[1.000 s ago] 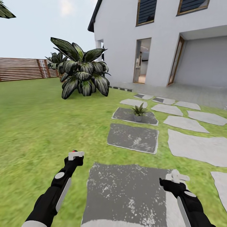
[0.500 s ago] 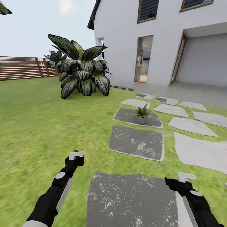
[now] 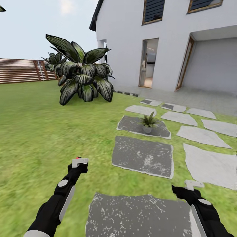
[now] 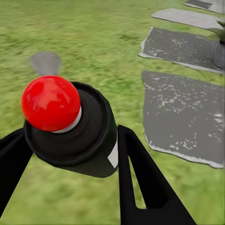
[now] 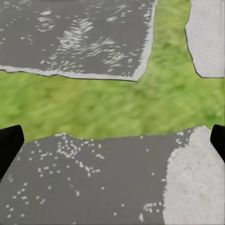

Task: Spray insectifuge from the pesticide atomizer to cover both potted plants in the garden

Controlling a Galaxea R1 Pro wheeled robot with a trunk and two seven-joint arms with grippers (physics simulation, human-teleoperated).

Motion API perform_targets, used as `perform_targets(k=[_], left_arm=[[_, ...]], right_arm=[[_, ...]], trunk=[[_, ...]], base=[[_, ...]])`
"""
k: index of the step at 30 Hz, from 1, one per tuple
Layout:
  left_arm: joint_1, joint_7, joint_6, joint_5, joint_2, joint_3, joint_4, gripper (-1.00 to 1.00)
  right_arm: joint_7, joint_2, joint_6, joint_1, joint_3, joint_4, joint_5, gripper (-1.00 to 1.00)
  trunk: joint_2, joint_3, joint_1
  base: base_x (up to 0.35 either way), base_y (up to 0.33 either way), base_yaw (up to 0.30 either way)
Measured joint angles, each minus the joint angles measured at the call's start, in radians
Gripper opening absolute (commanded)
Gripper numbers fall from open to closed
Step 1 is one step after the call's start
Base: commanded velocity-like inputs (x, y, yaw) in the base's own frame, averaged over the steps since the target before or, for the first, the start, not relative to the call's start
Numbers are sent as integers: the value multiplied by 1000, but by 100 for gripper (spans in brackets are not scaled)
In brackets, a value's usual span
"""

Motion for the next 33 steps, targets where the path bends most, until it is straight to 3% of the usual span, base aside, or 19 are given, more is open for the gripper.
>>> perform_targets(k=[6, 17, 33], left_arm=[[0, 0, 0, 0, 0, 0, 0, -100], [0, 0, 0, 0, 0, 0, 0, -100], [0, 0, 0, 0, 0, 0, 0, -100]], right_arm=[[0, 0, 0, 0, 0, 0, 0, 100], [0, 0, 0, 0, 0, 1, 1, 100], [0, 0, 0, 0, 0, 1, 1, 100]], trunk=[[0, 2, 0], [0, 3, 0], [0, 3, 0]], base=[[339, 0, -203], [339, 0, -33], [339, 0, -165]])
